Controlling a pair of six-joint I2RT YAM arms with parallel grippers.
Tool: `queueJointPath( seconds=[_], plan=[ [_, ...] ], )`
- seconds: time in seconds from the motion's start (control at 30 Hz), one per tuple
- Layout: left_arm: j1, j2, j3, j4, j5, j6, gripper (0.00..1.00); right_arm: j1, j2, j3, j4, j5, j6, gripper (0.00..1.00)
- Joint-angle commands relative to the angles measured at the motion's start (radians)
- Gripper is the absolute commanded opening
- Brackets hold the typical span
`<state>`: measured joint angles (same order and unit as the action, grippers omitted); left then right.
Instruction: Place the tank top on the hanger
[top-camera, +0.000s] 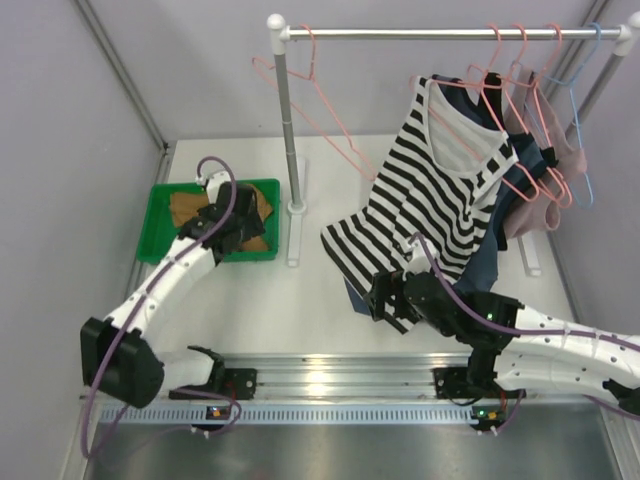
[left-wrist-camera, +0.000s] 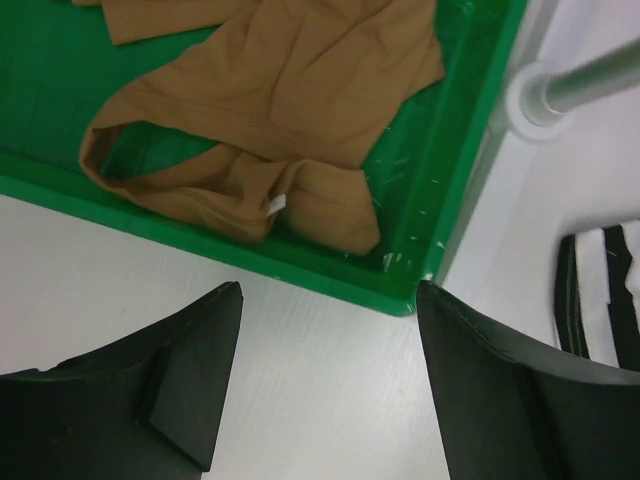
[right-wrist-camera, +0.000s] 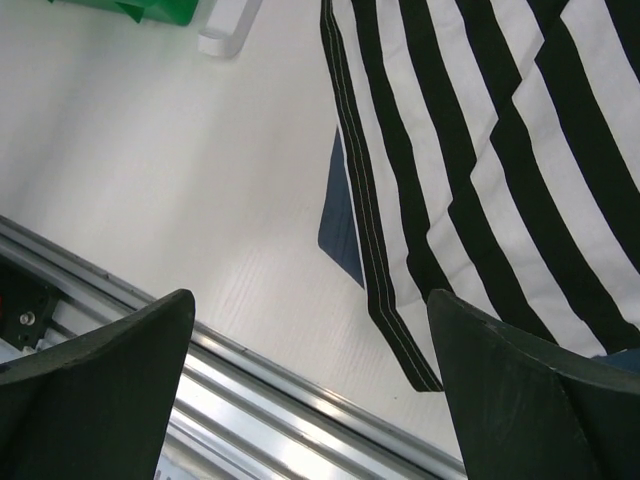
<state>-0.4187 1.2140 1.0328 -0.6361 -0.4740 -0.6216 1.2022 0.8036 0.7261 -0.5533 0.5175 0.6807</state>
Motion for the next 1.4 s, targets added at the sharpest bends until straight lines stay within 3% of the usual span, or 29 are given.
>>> queueJointPath(
  seconds=[0.0, 0.13, 0.3, 0.8, 0.83, 0.9, 0.97, 1.0, 1.1, 1.13, 1.17, 1.37],
  plan=[
    [0.124, 0.108, 0.079, 0.049, 0.162, 0.080, 0.75, 0.005, 0.008, -0.001, 0.032, -0.033, -0.018, 1.00],
    [0.173, 0.254, 0.122, 0.044, 0.169, 0.105, 0.75, 0.003, 0.006, -0.002, 0.036, -0.056, -0.007, 1.00],
    [0.205, 0.329, 0.115, 0.110, 0.236, 0.121, 0.74, 0.003, -0.001, -0.017, 0.041, -0.073, 0.002, 1.00],
    [0.227, 0.568, 0.158, 0.125, 0.120, 0.138, 0.71, 0.005, -0.007, -0.050, 0.041, -0.093, 0.011, 1.00],
    [0.227, 0.575, 0.154, 0.130, 0.115, 0.138, 0.69, 0.004, -0.006, -0.050, 0.041, -0.094, 0.011, 1.00],
    [0.227, 0.576, 0.153, 0.136, 0.110, 0.140, 0.56, 0.003, -0.006, -0.045, 0.036, -0.094, 0.011, 1.00],
    [0.227, 0.561, 0.159, 0.133, 0.104, 0.145, 0.42, 0.005, -0.007, -0.044, 0.035, -0.094, 0.011, 1.00],
    [0.227, 0.535, 0.161, 0.128, 0.097, 0.148, 0.30, 0.004, -0.010, -0.040, 0.033, -0.096, 0.011, 1.00],
    [0.227, 0.460, 0.180, 0.110, 0.086, 0.166, 0.15, 0.003, -0.007, -0.039, 0.035, -0.093, 0.013, 1.00],
    [0.227, 0.440, 0.200, 0.084, 0.083, 0.172, 0.04, 0.005, -0.006, -0.037, 0.033, -0.093, 0.011, 1.00],
    [0.227, 0.417, 0.211, 0.070, 0.083, 0.178, 0.00, 0.004, -0.004, -0.036, 0.033, -0.093, 0.010, 1.00],
    [0.224, 0.228, 0.369, -0.094, 0.130, 0.229, 0.00, 0.005, 0.008, -0.011, 0.036, -0.086, -0.004, 1.00]
  ],
)
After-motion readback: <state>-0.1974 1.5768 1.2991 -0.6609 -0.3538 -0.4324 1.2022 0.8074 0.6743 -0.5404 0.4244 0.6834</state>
